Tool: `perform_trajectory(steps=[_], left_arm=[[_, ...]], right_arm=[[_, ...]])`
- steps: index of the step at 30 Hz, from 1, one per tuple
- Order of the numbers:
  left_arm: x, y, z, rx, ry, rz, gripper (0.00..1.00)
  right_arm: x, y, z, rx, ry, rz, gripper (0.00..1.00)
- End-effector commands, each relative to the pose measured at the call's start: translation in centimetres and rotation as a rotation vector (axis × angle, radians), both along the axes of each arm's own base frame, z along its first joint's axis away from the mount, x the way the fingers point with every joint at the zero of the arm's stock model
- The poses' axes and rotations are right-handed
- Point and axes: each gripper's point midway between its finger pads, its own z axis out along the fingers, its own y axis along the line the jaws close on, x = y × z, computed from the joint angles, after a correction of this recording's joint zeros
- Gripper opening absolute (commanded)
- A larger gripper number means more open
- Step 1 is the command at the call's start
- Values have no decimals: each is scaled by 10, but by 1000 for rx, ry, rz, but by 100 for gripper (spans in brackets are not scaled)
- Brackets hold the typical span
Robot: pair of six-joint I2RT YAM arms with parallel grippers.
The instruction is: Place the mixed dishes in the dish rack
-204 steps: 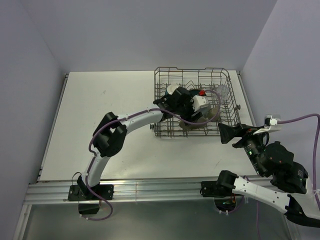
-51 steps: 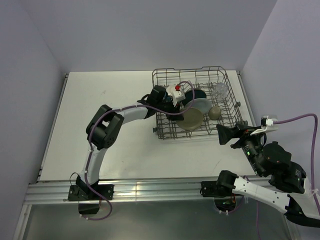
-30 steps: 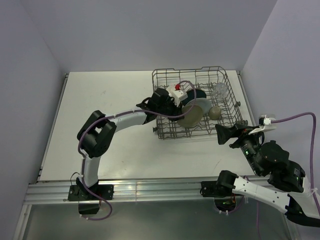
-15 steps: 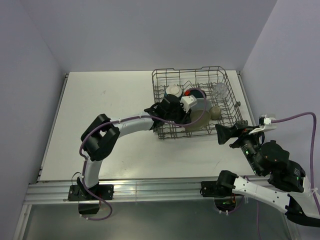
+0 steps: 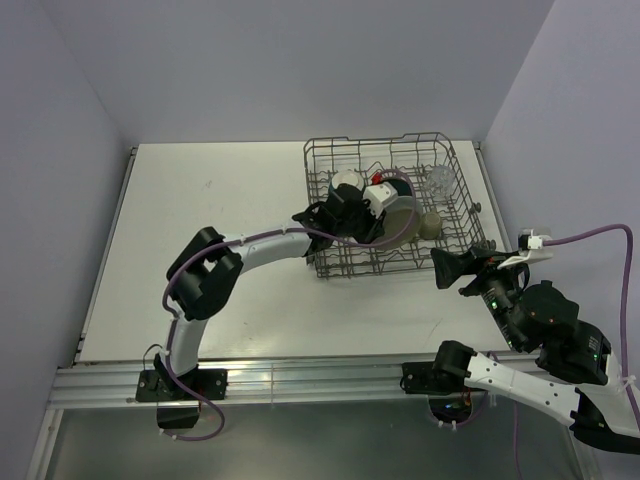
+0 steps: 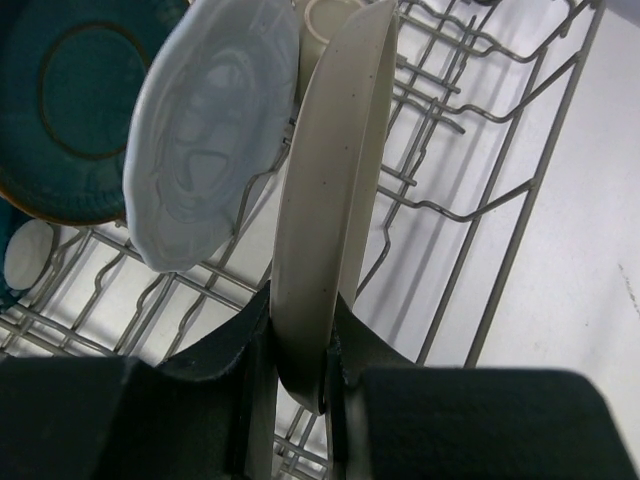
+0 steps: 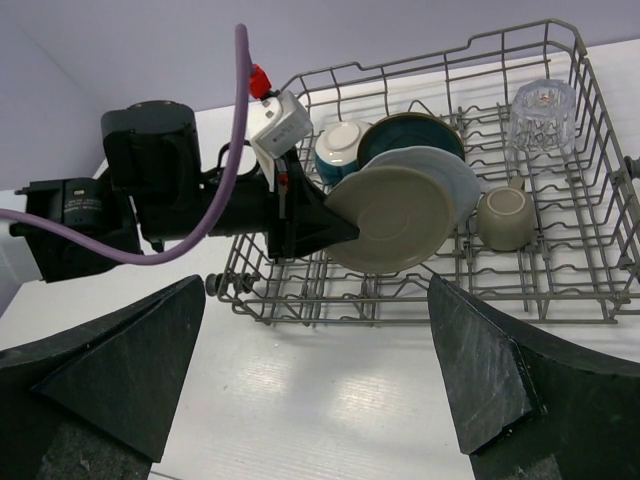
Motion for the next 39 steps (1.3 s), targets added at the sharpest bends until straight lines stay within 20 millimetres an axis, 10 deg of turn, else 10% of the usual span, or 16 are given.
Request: perform_trajectory(steps=[1,28,39], left_arm=[[9,-21,39,-96,-78,17,0],[12,-22,72,-157,-188,117,0],[21,-25,52,-120,-188,148,0]], right_arm=[[-2,-10,14,41,-26,-29,100],[-2,-15,10,39,-24,-40,100],[-3,-16,11,35,-24,-40,100]])
